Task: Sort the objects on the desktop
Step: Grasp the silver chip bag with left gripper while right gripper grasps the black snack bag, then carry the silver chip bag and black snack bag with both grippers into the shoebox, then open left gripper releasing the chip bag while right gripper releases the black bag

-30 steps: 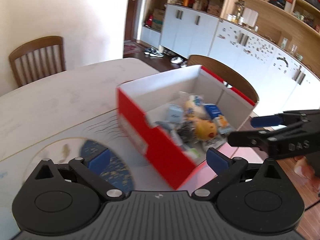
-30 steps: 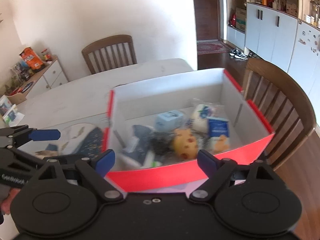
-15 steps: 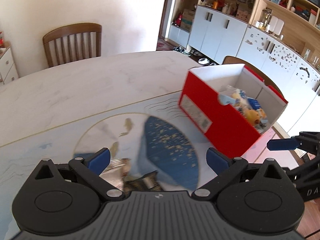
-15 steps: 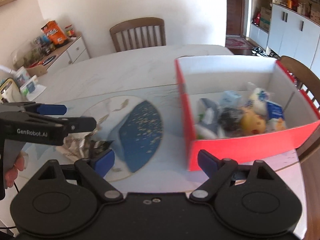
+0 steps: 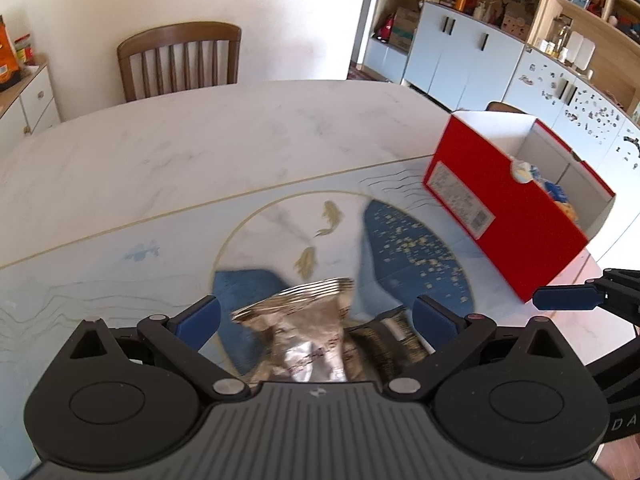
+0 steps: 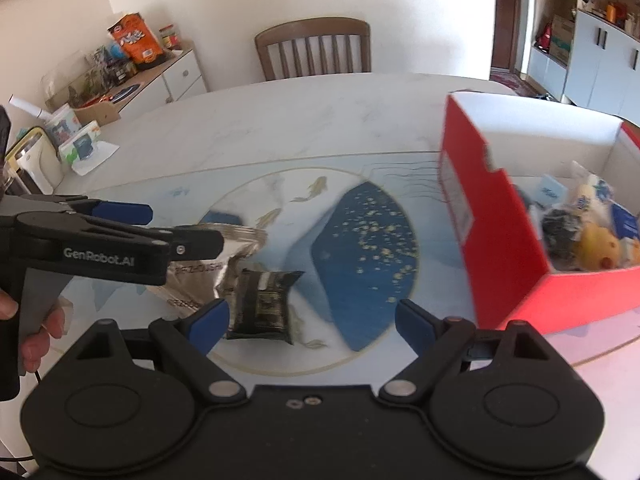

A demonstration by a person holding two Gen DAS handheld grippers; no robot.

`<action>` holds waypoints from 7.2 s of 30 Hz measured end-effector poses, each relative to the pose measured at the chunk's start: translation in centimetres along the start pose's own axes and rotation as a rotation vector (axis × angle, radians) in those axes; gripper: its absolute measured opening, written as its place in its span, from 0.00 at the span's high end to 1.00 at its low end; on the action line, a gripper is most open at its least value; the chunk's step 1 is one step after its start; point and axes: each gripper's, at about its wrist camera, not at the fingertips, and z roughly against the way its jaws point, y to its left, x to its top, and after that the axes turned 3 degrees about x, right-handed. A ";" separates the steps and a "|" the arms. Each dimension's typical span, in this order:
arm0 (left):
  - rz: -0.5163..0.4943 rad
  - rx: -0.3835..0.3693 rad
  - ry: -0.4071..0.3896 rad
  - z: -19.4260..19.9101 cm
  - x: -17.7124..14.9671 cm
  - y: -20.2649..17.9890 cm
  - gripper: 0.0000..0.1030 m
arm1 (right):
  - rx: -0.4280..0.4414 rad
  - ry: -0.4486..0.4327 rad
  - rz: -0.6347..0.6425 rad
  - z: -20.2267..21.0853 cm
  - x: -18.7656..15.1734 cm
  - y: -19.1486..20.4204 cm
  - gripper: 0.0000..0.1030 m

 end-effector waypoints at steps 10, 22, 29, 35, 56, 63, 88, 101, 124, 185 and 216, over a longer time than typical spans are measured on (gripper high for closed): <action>0.011 0.001 0.028 -2.0 -0.7 1.6 0.00 | -0.001 0.017 0.027 -2.9 0.7 1.8 0.14; -0.003 -0.005 0.085 -4.7 -1.4 1.7 0.00 | -0.029 0.090 0.057 -6.4 -0.3 2.1 0.24; -0.009 0.001 0.104 -5.6 -1.8 1.8 0.01 | -0.028 0.102 0.074 -7.2 -0.3 2.5 0.29; -0.022 -0.013 0.087 -5.7 -2.0 1.9 0.01 | -0.019 0.111 0.086 -7.5 -0.4 2.7 0.35; -0.027 -0.005 0.048 -4.6 -2.4 2.6 0.37 | 0.041 0.113 0.038 -7.1 -0.2 1.6 0.64; 0.001 -0.018 0.064 -4.3 -2.4 2.7 0.45 | 0.016 0.110 0.021 -6.3 -0.3 1.2 0.68; 0.090 -0.100 0.057 3.0 -3.3 0.0 0.47 | 0.059 0.057 -0.019 2.7 0.6 -1.2 0.68; 0.076 -0.131 0.004 5.8 -1.4 -3.6 0.47 | 0.056 0.005 -0.052 6.8 2.7 -4.9 0.68; 0.064 -0.145 -0.063 5.2 3.9 -10.6 0.47 | 0.032 -0.060 -0.075 8.7 5.8 -14.2 0.68; -0.259 -0.064 0.131 -12.6 12.7 -27.0 0.45 | -0.038 0.095 -0.016 2.3 5.7 -28.4 0.68; -0.186 -0.096 0.042 -8.6 12.9 -25.6 0.20 | -0.015 0.017 -0.003 6.4 5.2 -26.9 0.58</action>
